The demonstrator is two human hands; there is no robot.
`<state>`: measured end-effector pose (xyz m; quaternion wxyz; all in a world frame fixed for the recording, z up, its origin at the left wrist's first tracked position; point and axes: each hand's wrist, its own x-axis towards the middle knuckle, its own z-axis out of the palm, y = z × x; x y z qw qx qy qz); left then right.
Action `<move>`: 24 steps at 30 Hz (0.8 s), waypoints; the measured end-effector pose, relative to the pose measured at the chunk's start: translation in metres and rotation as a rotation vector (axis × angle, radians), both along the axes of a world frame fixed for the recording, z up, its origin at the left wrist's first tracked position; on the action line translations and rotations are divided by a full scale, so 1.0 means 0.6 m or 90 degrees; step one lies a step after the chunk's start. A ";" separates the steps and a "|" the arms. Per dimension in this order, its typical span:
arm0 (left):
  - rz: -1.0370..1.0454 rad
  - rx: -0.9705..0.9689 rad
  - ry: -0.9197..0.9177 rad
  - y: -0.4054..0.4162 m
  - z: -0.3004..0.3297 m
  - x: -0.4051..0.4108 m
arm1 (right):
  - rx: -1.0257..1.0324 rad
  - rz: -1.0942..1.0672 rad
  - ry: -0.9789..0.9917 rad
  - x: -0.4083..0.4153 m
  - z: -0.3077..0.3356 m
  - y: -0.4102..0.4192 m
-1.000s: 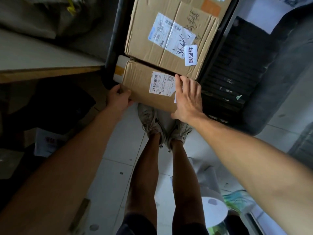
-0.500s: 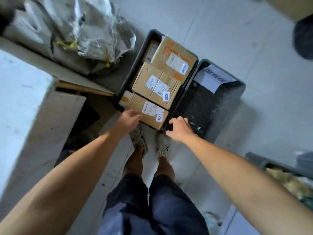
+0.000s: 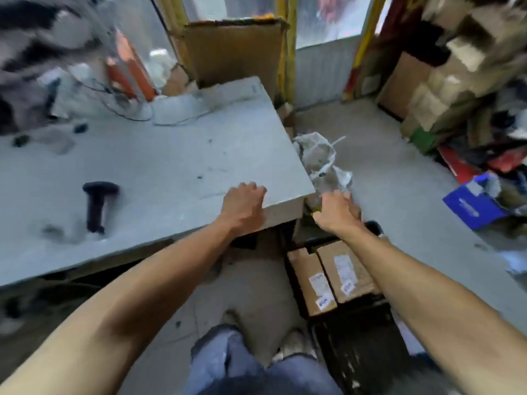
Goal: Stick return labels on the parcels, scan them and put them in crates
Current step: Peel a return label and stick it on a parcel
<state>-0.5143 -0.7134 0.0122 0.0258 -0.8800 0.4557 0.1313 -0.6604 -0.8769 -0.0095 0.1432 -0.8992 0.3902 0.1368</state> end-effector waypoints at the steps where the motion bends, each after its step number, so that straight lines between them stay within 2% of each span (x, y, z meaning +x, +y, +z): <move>1: 0.039 -0.010 -0.033 0.038 0.031 0.029 | -0.038 0.051 -0.013 0.043 0.037 0.018; 5: 0.198 -0.026 -0.133 0.214 0.130 0.131 | -0.172 0.251 -0.058 0.213 0.149 0.140; 10: 0.351 -0.001 -0.207 0.475 0.196 0.213 | -0.202 0.438 -0.140 0.388 0.225 0.384; 16: 0.498 0.033 -0.257 0.770 0.235 0.267 | -0.192 0.630 -0.202 0.537 0.254 0.690; 24: 0.660 0.047 -0.188 1.010 0.216 0.309 | -0.153 0.750 -0.220 0.644 0.246 0.951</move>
